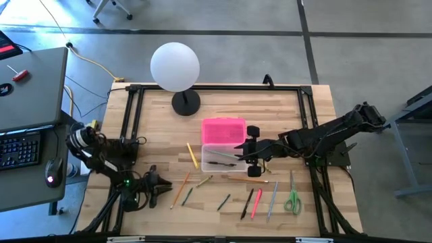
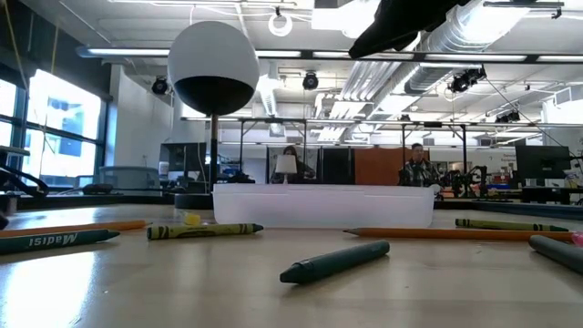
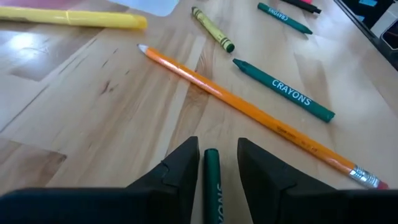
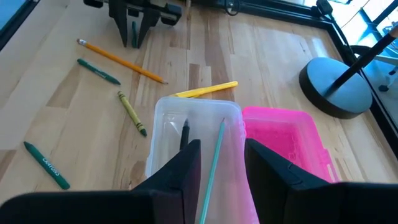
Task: Pick & place school supplies into a supply box
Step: Put the green crayon into the pink supply box
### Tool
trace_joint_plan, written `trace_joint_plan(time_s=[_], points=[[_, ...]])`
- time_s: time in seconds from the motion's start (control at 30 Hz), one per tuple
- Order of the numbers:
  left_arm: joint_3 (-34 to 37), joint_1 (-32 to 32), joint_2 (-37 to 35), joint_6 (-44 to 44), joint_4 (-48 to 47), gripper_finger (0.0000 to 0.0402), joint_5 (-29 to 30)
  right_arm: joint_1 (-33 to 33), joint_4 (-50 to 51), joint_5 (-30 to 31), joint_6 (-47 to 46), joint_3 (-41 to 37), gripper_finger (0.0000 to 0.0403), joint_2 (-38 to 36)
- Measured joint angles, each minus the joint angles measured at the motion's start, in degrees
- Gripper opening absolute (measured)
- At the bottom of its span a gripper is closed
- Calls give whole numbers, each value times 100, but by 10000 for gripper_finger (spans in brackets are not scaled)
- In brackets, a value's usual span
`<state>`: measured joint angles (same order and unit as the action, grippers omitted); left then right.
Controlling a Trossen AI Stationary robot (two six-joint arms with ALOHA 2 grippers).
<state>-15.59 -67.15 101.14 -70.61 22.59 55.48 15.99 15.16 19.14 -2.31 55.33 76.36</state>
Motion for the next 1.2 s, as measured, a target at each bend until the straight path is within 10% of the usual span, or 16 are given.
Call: trace_joint_plan(time_s=[0.33,0.77,1.2], points=[[-60,-40,87,293,-212,35,132,0,0,0,105,0,103,0],[-70,739,-465,974,-219,48,1087,1,-85,-15,161,2,103,0],[-455,3758,-2111,6347,1595,51,-2217,1,-363,-33,527,7,103,0]])
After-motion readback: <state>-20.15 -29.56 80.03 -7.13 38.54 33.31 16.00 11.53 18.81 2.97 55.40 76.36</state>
